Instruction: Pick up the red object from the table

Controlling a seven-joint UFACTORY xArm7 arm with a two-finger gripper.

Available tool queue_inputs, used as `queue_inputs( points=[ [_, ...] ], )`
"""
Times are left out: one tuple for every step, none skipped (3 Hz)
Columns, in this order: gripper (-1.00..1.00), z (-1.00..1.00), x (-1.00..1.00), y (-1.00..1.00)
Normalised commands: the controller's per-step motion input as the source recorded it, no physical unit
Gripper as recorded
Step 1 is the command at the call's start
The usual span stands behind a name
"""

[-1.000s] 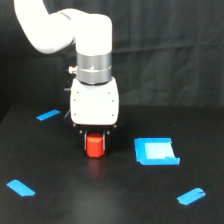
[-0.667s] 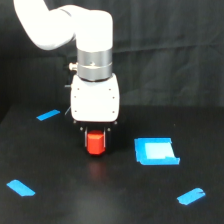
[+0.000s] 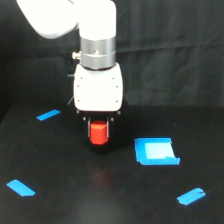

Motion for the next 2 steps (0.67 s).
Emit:
queue_inputs(
  points=[
    [-0.99, 1.0, 0.08, -0.04],
    [-0.97, 1.0, 0.0, 0.01]
  ],
)
